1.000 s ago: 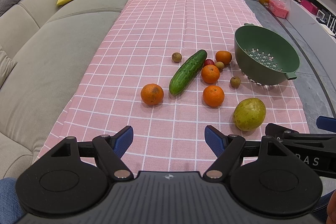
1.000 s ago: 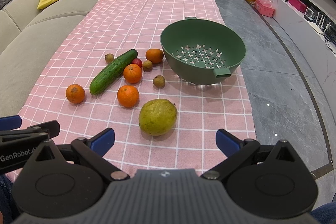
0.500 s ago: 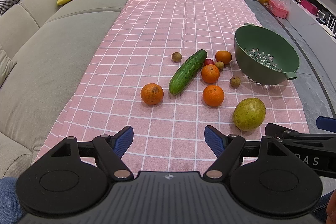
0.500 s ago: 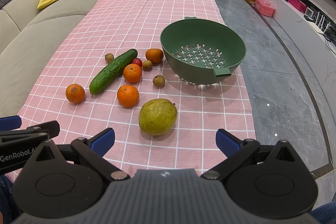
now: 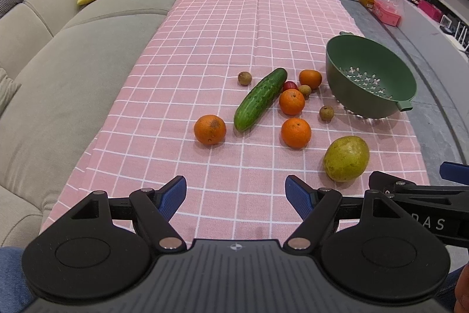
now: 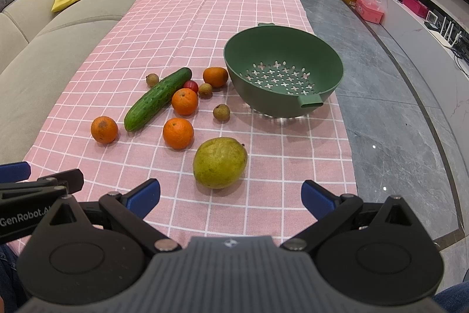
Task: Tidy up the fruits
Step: 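Grasp the pomelo with the right tool while the left tool grasps an orange, then carry the pomelo and orange into the green colander and release both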
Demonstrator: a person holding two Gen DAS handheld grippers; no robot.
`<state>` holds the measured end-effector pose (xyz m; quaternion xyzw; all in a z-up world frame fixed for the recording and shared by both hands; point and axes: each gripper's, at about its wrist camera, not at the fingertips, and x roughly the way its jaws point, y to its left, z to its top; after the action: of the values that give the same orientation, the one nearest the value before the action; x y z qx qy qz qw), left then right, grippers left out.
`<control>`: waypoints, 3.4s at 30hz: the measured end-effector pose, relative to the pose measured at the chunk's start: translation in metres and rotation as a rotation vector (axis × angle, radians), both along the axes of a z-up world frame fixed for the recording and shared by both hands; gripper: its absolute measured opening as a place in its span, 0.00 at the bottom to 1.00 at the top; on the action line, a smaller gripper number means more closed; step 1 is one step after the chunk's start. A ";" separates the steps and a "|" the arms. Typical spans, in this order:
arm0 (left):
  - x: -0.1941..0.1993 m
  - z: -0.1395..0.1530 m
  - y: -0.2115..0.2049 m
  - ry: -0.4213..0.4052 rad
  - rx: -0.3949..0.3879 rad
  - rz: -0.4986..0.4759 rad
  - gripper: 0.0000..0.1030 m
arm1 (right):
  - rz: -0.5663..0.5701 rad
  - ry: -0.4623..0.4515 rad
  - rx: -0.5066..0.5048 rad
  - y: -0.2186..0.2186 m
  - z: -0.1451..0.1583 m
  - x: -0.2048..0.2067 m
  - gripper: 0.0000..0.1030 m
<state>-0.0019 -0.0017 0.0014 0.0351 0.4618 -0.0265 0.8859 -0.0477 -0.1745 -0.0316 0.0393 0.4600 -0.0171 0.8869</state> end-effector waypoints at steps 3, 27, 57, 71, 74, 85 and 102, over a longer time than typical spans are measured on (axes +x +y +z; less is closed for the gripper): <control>0.000 -0.008 0.006 0.018 -0.041 -0.013 0.89 | -0.007 -0.043 0.039 -0.009 0.004 -0.001 0.96; 0.032 -0.041 0.075 0.024 -0.151 0.036 0.84 | -0.137 -0.073 0.266 -0.043 -0.037 0.016 0.95; 0.131 -0.102 0.073 0.066 -0.147 -0.048 0.82 | -0.131 0.054 0.257 -0.016 -0.106 0.082 0.76; 0.137 -0.117 0.066 0.058 -0.182 -0.110 0.79 | -0.138 0.063 0.219 -0.014 -0.120 0.095 0.63; 0.136 -0.117 0.066 0.066 -0.161 -0.101 0.57 | -0.138 0.068 0.216 -0.013 -0.120 0.095 0.63; 0.133 -0.116 0.070 0.067 -0.167 -0.101 0.49 | -0.122 0.103 0.186 -0.010 -0.119 0.088 0.65; 0.119 -0.090 0.064 0.032 -0.161 -0.124 0.49 | -0.106 0.095 0.214 -0.015 -0.109 0.080 0.60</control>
<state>0.1173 0.0619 -0.0883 -0.0082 0.4690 -0.1190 0.8751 0.0324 -0.1891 -0.1406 0.1570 0.4978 -0.0165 0.8528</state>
